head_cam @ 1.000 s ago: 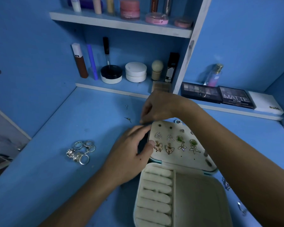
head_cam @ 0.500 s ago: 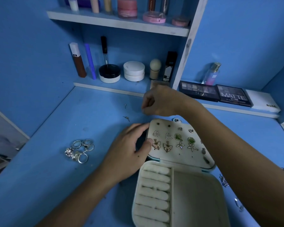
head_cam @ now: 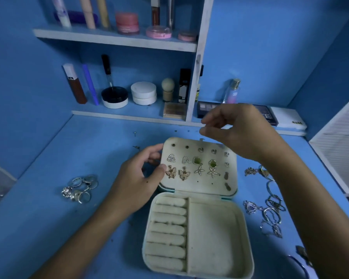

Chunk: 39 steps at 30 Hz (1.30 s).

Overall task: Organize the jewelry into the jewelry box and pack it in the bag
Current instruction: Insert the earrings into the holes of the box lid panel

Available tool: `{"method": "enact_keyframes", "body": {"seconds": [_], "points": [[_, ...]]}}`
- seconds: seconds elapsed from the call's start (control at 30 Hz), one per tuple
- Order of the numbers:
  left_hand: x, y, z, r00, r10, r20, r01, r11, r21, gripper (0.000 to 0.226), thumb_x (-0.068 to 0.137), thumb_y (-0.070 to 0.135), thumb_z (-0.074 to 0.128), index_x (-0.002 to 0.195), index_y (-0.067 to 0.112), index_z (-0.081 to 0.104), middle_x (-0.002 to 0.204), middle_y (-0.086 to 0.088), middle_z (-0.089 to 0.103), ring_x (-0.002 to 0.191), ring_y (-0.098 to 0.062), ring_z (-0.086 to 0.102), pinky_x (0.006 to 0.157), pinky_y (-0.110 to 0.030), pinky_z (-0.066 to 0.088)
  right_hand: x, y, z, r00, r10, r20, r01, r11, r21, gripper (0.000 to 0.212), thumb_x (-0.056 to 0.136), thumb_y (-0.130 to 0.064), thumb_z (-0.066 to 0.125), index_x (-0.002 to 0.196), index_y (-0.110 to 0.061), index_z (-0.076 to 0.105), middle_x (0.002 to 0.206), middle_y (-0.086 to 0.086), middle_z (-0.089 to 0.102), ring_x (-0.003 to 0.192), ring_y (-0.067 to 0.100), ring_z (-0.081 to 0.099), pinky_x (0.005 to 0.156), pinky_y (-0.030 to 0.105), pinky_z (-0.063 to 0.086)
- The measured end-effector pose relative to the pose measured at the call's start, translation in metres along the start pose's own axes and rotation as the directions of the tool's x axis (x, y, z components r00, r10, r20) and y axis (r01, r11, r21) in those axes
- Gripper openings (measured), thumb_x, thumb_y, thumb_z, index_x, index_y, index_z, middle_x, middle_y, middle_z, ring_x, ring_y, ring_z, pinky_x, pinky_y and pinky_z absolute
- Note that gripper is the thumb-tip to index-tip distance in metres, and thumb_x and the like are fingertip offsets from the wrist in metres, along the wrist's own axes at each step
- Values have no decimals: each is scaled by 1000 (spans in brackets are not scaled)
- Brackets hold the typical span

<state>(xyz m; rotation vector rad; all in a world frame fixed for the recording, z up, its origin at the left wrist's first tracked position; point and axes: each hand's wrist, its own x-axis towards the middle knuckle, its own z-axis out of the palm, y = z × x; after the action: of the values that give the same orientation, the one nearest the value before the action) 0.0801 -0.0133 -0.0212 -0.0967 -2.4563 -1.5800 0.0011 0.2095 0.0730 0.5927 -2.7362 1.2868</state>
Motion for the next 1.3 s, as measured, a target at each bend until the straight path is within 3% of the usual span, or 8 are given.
{"method": "enact_keyframes", "body": {"seconds": [0.13, 0.4, 0.6, 0.73, 0.83, 1.03, 1.3], "points": [[0, -3, 1, 1000, 5, -5, -5, 1000, -1, 42, 91, 8, 66, 126, 32, 61, 95, 20, 67, 97, -2, 61, 81, -4, 39, -33, 12, -7, 998, 40, -41, -40, 999, -16, 7, 82, -29, 79, 80, -30, 73, 78, -19, 69, 75, -5, 63, 66, 6, 44], [1, -3, 1, 1000, 16, 5, -16, 1000, -13, 45, 84, 23, 64, 126, 40, 57, 96, 17, 68, 96, -6, 63, 82, -11, 45, -82, 24, 8, 996, 35, -83, -30, 998, 62, 13, 82, -24, 78, 76, -35, 74, 73, -22, 67, 72, 6, 60, 66, 10, 43], [1, -4, 1, 1000, 1, 9, 0, 1000, -30, 51, 81, 29, 60, 131, 33, 58, 98, 15, 69, 98, -9, 63, 78, -15, 49, -100, 37, 20, 990, 41, -138, -27, 995, 101, 16, 84, -21, 77, 81, -37, 75, 76, -20, 67, 71, 10, 63, 60, 11, 40], [0, -3, 0, 1000, 8, 12, -8, 999, -36, 50, 82, 28, 60, 131, 34, 58, 98, 16, 68, 99, -8, 62, 78, -16, 47, -107, 39, 30, 986, -35, -164, 49, 996, 80, 16, 86, -12, 75, 91, -27, 78, 84, -10, 70, 72, 13, 61, 56, 9, 37], [-1, -2, 0, 1000, 13, 8, -13, 999, -30, 51, 82, 28, 60, 133, 32, 57, 98, 17, 68, 99, -8, 62, 75, -15, 46, -109, 39, 36, 981, -85, -176, 90, 996, 25, 17, 87, -6, 74, 95, -20, 79, 87, -12, 70, 71, 12, 60, 59, 6, 36], [-1, -2, 0, 1000, 9, 3, -9, 1000, -23, 48, 92, 7, 64, 134, 29, 57, 98, 17, 67, 94, -8, 61, 72, -14, 46, -111, 40, 40, 976, -34, -214, 36, 999, 8, 16, 85, -10, 77, 94, -23, 78, 70, -10, 63, 71, 9, 60, 62, 5, 37], [-1, -4, 0, 1000, 5, 14, -4, 1000, -30, 49, 93, 7, 63, 134, 32, 56, 99, 15, 68, 95, -9, 61, 70, -15, 46, -111, 41, 41, 976, -39, -215, 38, 999, -11, 15, 83, -10, 79, 88, -24, 79, 73, -17, 64, 69, 11, 58, 63, 6, 37]]}}
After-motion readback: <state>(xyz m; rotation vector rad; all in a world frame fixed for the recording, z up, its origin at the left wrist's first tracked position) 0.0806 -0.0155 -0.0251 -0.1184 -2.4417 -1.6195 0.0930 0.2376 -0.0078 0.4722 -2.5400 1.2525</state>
